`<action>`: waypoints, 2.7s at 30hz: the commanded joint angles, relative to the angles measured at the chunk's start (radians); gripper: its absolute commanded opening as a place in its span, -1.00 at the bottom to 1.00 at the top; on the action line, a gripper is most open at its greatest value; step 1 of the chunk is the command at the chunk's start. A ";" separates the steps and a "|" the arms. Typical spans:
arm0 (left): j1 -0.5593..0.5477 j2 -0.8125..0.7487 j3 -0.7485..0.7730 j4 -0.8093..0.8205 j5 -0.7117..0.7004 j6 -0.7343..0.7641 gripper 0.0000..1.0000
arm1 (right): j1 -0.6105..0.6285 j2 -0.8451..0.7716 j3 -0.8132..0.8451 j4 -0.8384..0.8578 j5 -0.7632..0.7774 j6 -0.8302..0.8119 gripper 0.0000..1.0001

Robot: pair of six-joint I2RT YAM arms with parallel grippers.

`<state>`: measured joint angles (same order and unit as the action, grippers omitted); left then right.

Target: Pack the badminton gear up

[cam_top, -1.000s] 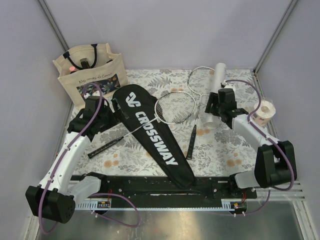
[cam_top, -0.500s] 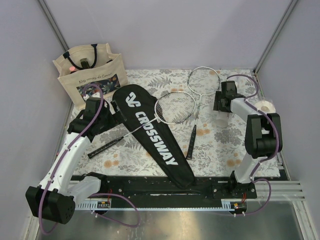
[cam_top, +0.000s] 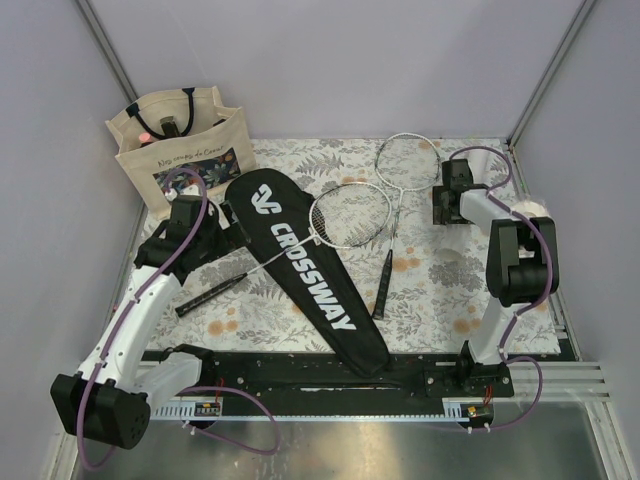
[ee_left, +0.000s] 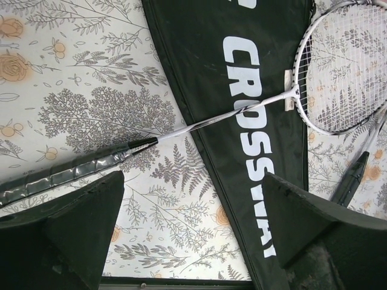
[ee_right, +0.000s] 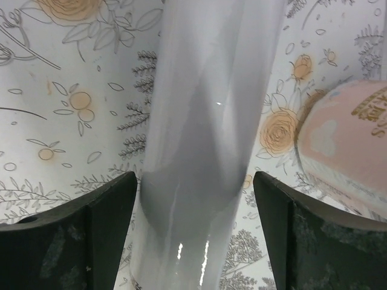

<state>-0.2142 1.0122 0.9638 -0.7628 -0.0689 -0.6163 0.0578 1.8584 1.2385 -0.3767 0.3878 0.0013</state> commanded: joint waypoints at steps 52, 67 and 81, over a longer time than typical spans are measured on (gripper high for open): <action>-0.063 0.716 0.196 -0.038 0.048 0.504 0.47 | 0.468 -0.801 -0.610 0.591 -0.796 0.677 0.41; -0.157 0.717 0.151 -0.049 -0.029 0.467 -0.03 | 0.468 -0.808 -0.633 0.596 -0.774 0.686 0.43; -0.192 0.625 0.144 -0.069 0.090 0.460 -0.89 | 0.468 -0.730 -0.711 0.723 -0.774 0.897 0.44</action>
<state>-0.3939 1.7275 1.1095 -0.8364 -0.0517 -0.1368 0.5236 1.0843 0.5411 0.2741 -0.3851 0.8078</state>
